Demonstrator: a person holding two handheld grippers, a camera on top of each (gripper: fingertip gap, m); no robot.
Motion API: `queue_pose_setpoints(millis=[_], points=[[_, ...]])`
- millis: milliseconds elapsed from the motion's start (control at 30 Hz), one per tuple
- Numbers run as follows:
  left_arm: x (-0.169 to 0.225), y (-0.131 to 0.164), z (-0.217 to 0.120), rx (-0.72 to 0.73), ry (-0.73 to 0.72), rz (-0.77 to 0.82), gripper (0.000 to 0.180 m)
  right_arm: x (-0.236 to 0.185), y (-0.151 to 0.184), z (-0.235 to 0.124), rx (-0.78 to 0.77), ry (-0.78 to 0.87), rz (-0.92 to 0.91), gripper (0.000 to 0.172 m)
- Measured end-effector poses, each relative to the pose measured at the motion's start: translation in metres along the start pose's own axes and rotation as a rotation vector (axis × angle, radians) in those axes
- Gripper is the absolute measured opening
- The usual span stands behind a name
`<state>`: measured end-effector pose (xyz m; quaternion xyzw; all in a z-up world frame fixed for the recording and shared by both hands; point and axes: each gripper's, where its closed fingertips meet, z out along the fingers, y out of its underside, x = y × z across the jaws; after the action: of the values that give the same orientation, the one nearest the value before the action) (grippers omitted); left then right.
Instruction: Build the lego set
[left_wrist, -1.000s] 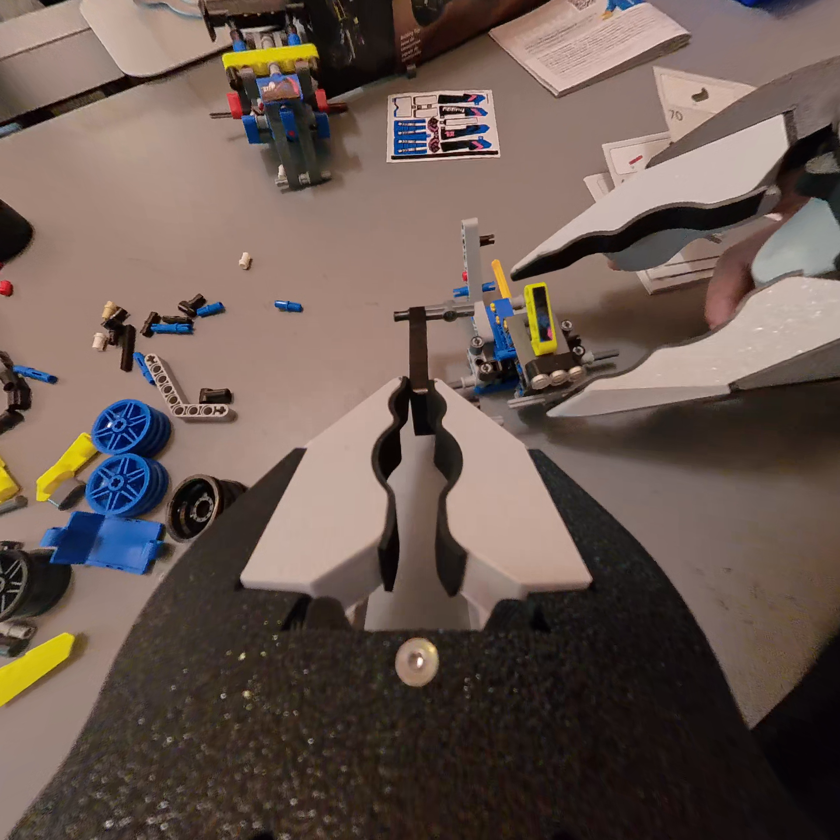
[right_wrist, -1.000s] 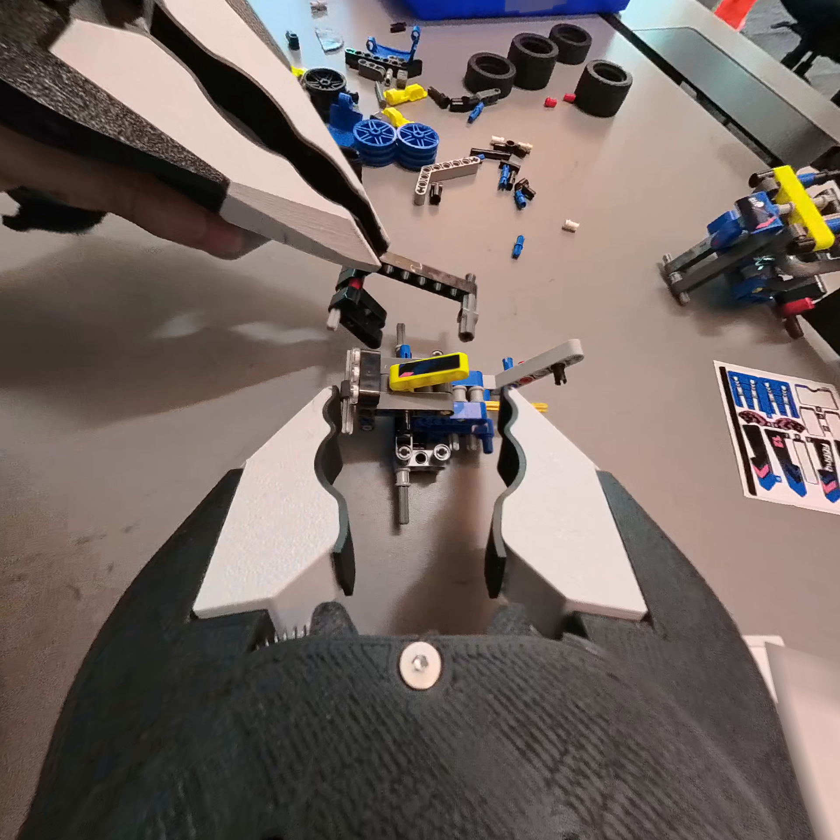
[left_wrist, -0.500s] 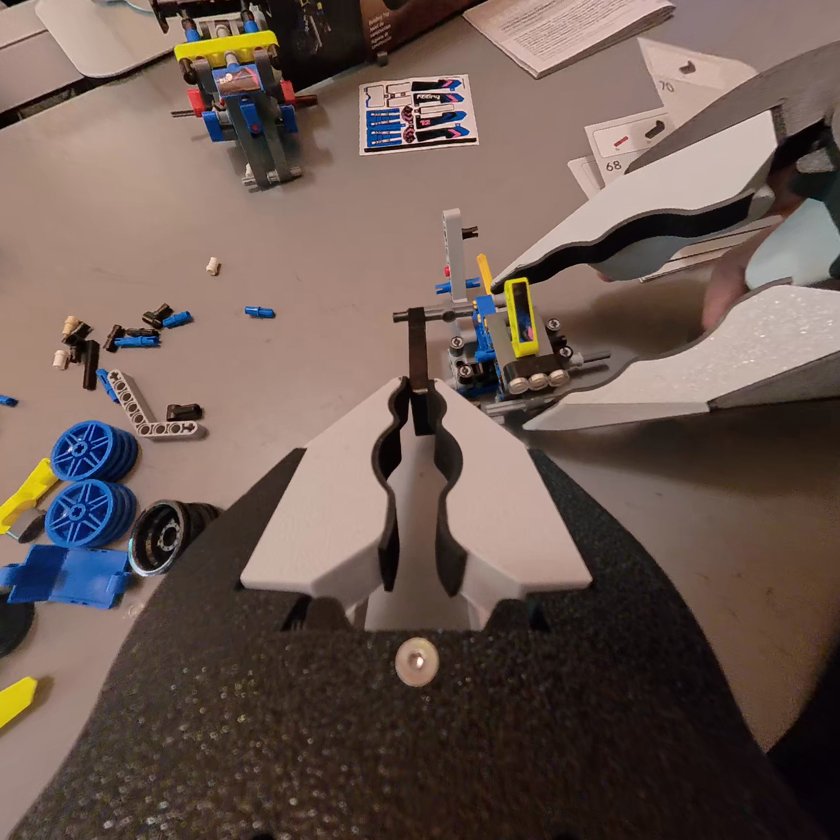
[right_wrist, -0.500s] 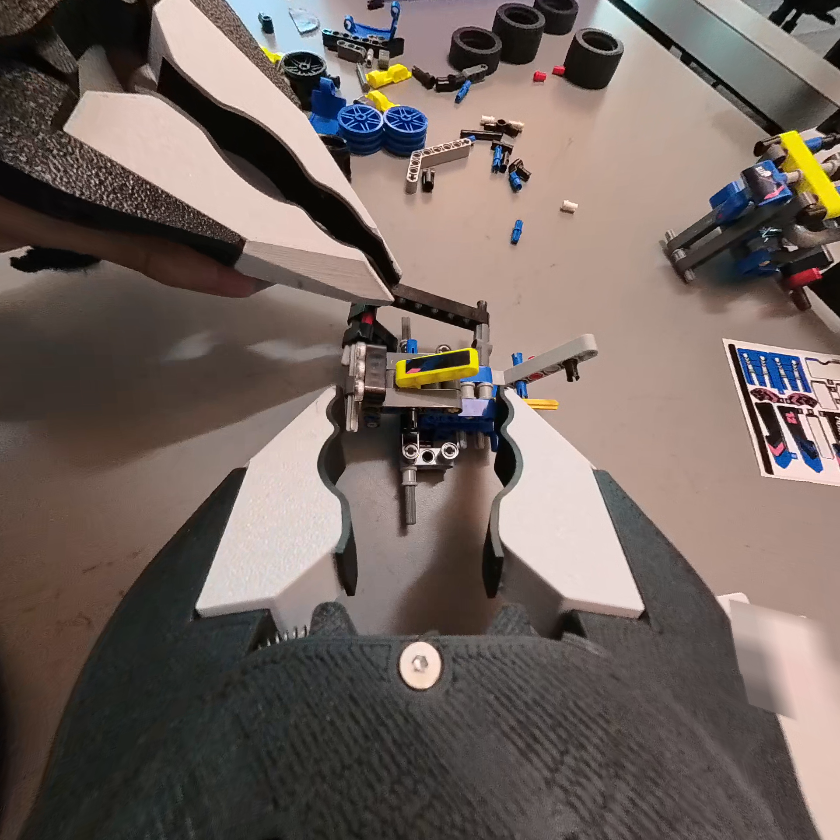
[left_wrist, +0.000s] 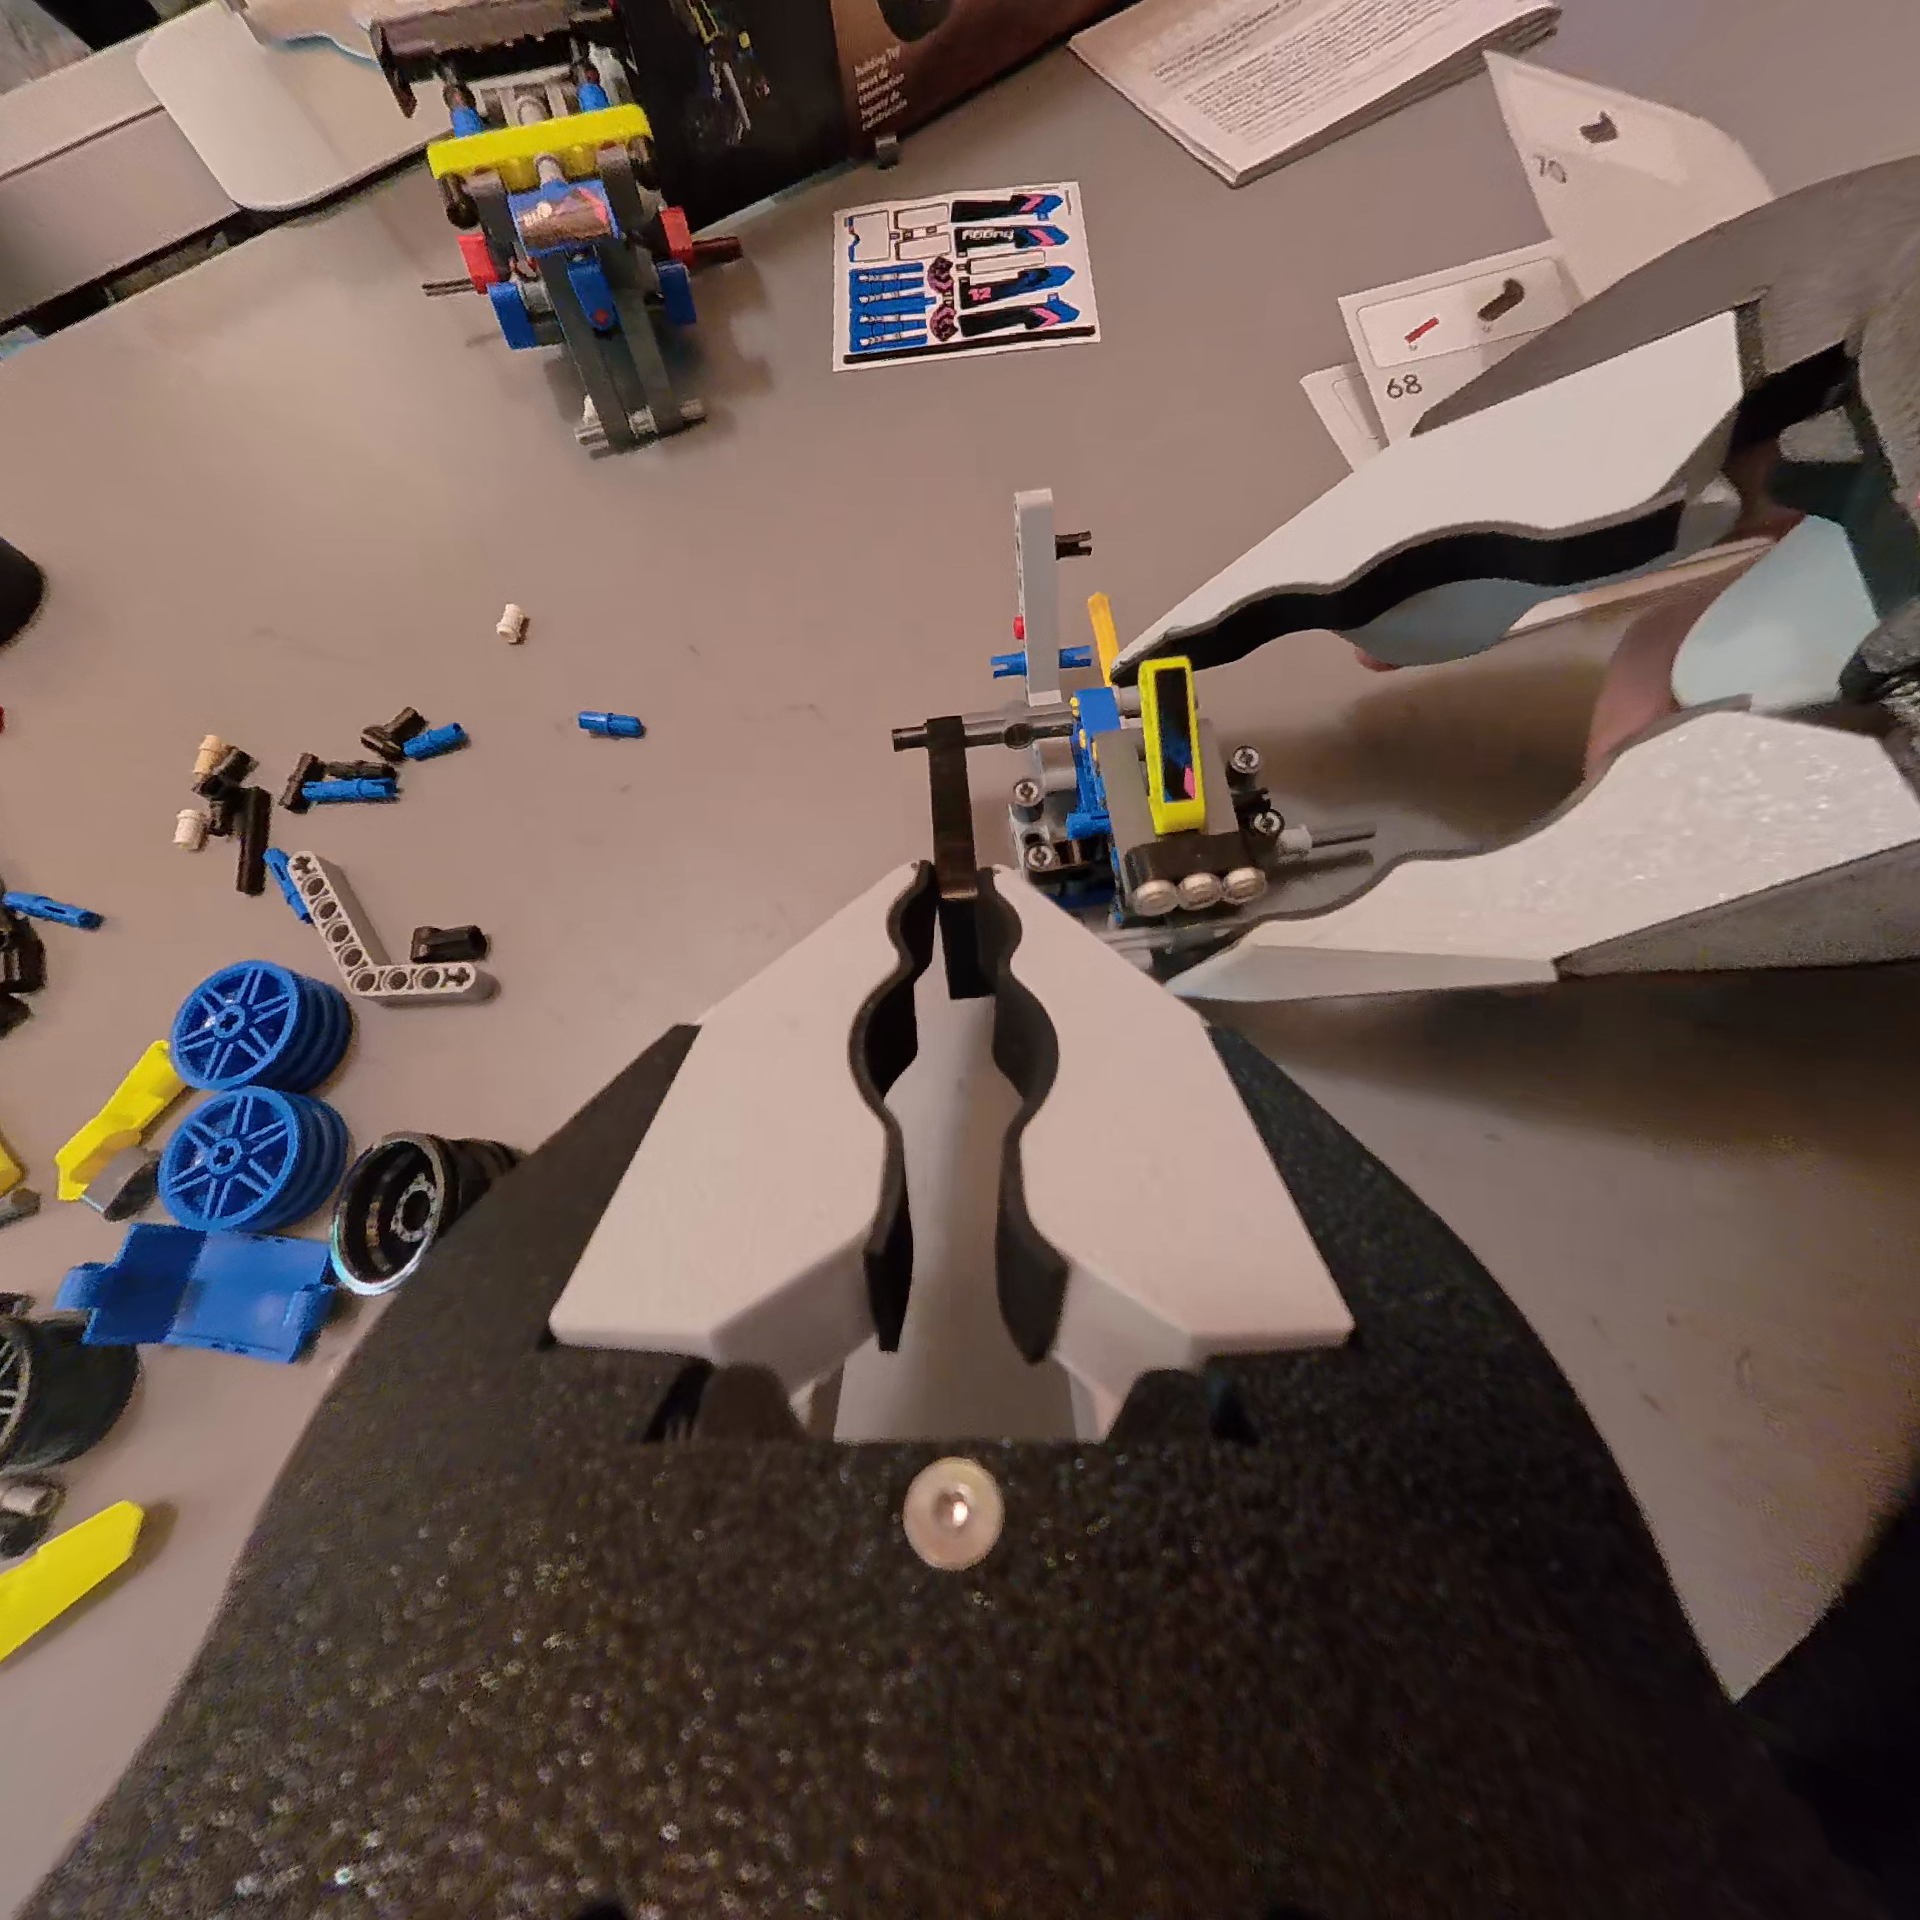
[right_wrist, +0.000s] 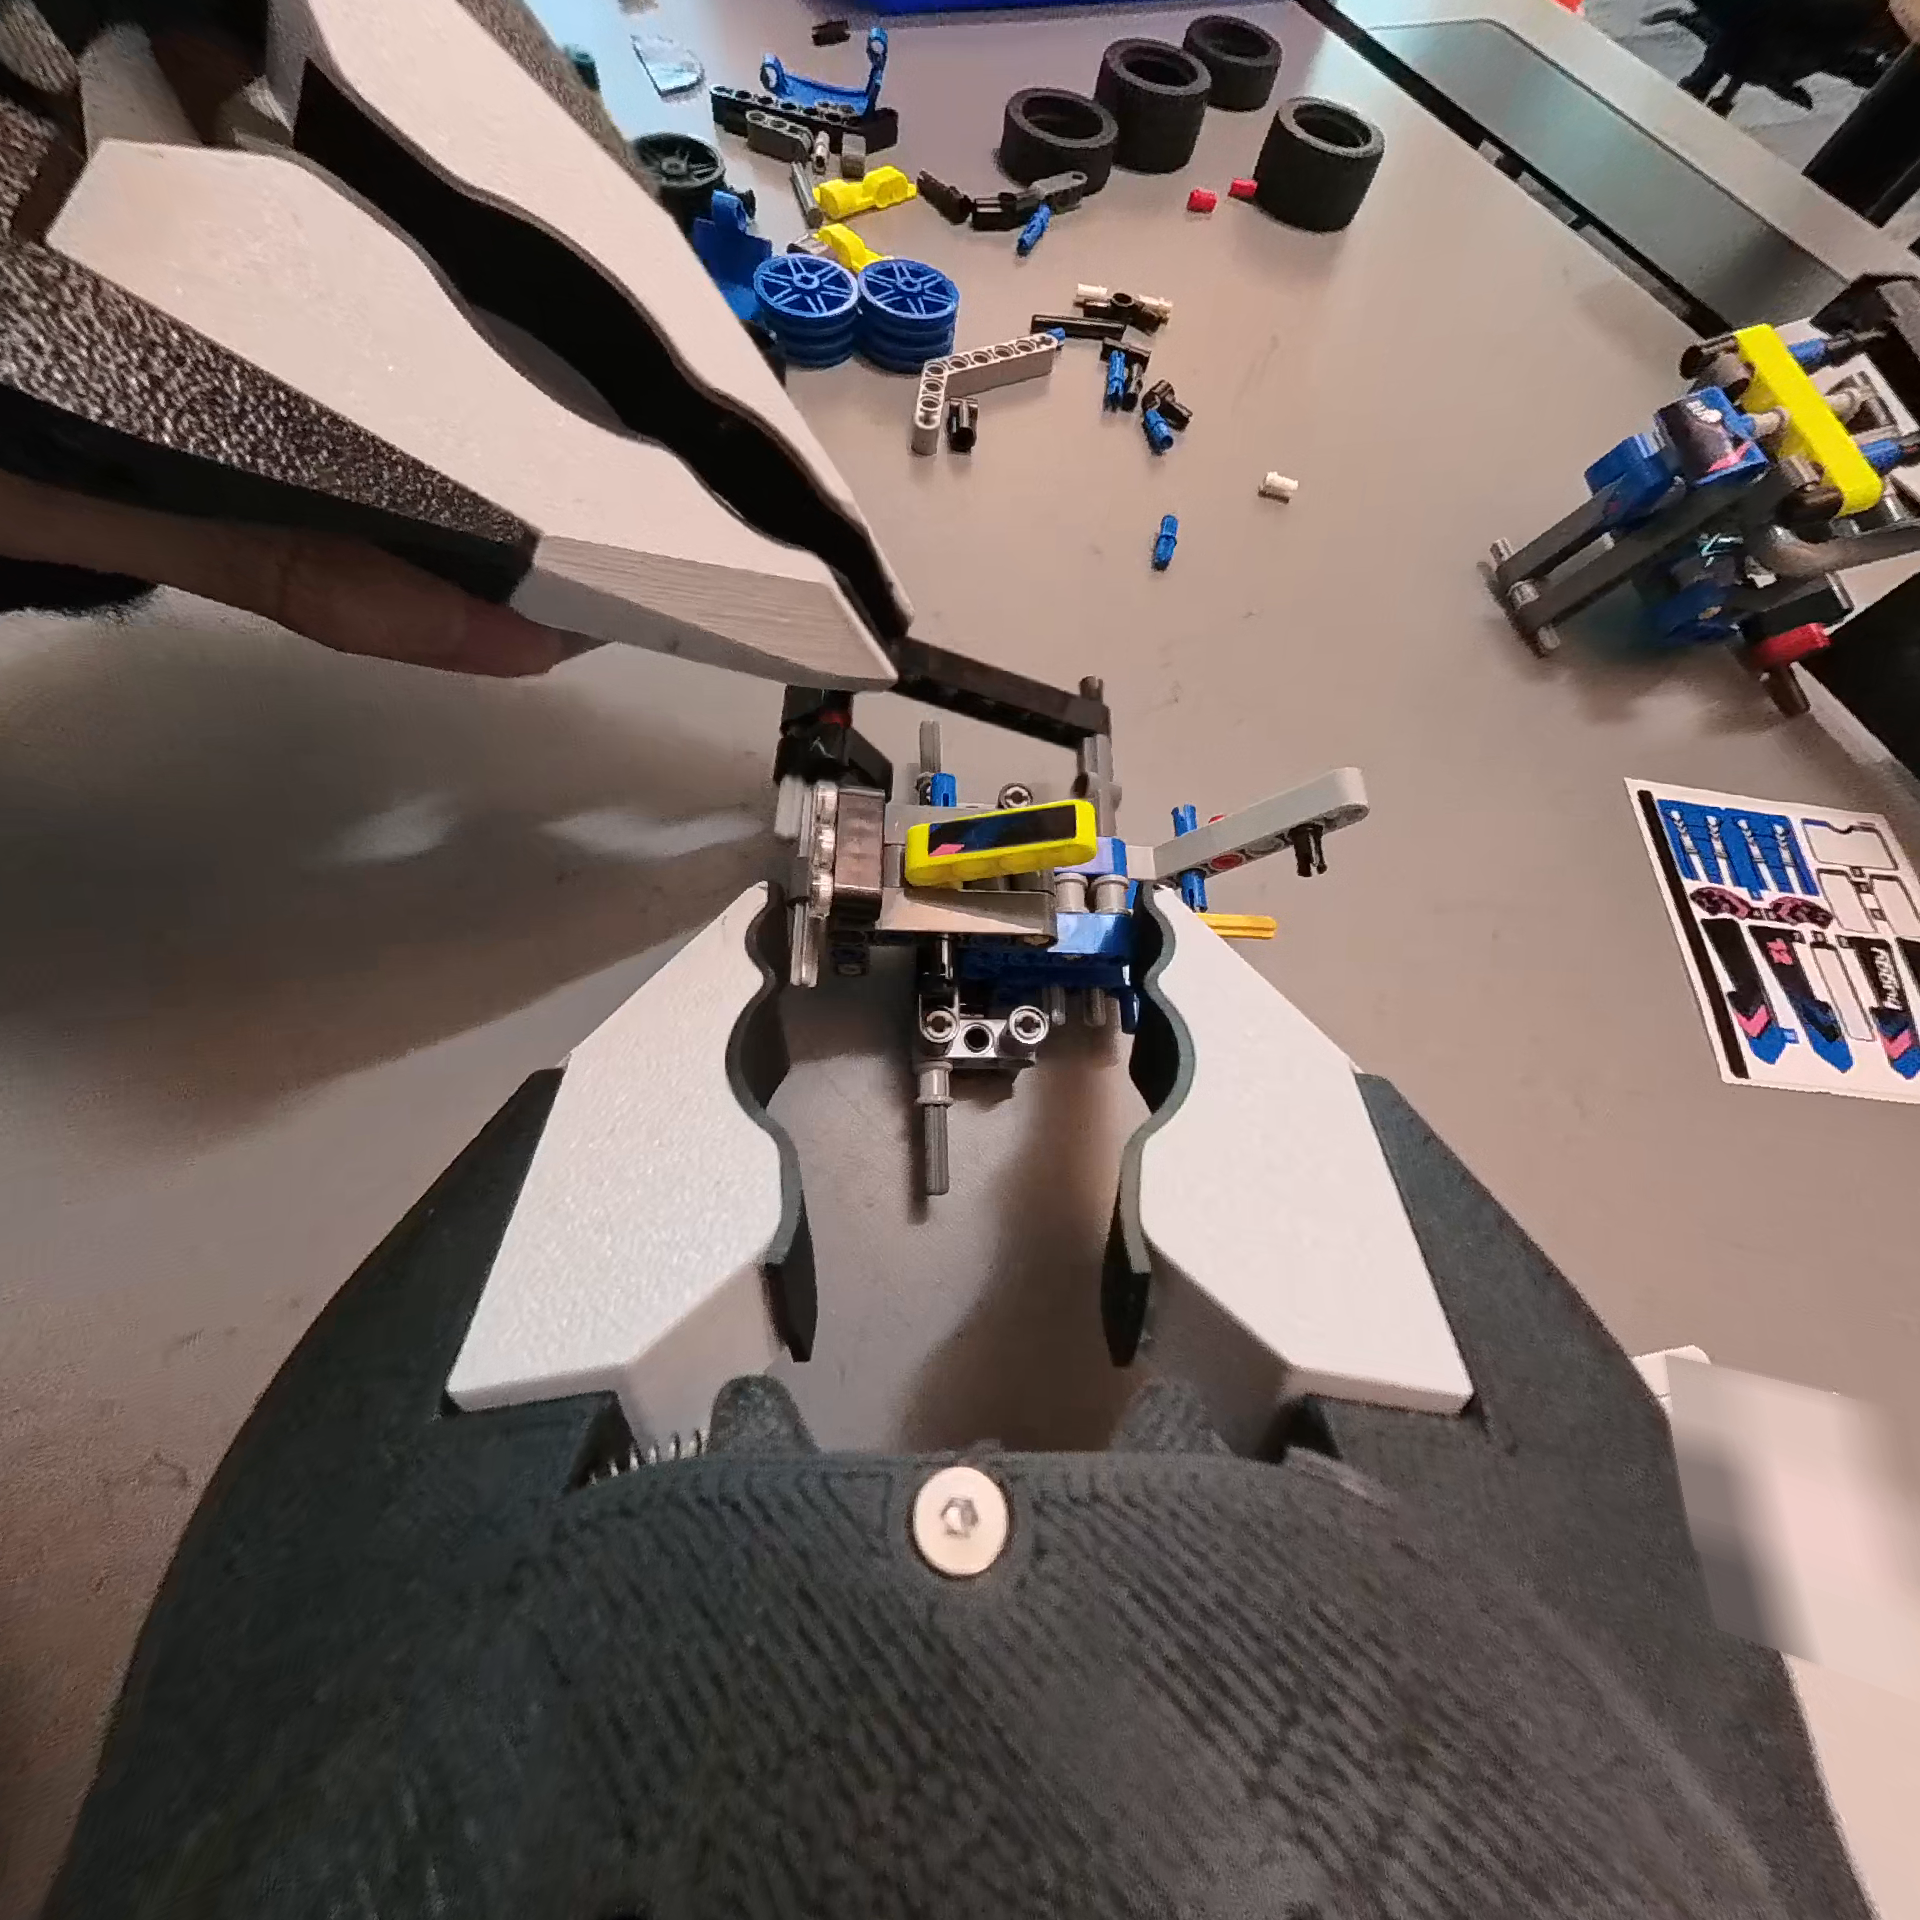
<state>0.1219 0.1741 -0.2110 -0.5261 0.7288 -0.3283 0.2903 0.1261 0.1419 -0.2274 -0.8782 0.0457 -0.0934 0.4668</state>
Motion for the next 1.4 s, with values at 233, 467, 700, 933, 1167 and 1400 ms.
queue_pose_setpoints(millis=[233, 467, 700, 933, 1167, 1400], points=[[0.002, -0.006, -0.001, -0.005, -0.028, 0.032, 0.004, 0.001, 0.000, 0.000, -0.003, 0.014, 0.004, 0.064], [0.002, -0.006, 0.000, -0.005, -0.034, 0.042, 0.004, 0.003, 0.001, 0.000, -0.008, 0.028, -0.005, 0.064], [0.003, -0.006, 0.002, -0.018, -0.029, 0.047, 0.004, 0.005, 0.002, 0.000, -0.010, 0.040, -0.014, 0.064], [0.005, -0.010, 0.009, -0.024, -0.029, 0.076, 0.004, 0.013, 0.006, -0.002, -0.019, 0.068, -0.028, 0.064], [0.006, -0.016, 0.015, -0.016, -0.016, 0.091, 0.004, 0.020, 0.009, -0.001, -0.032, 0.092, -0.023, 0.064], [0.005, -0.015, 0.019, -0.016, -0.011, 0.106, 0.004, 0.023, 0.012, 0.001, -0.056, 0.086, -0.015, 0.059]])
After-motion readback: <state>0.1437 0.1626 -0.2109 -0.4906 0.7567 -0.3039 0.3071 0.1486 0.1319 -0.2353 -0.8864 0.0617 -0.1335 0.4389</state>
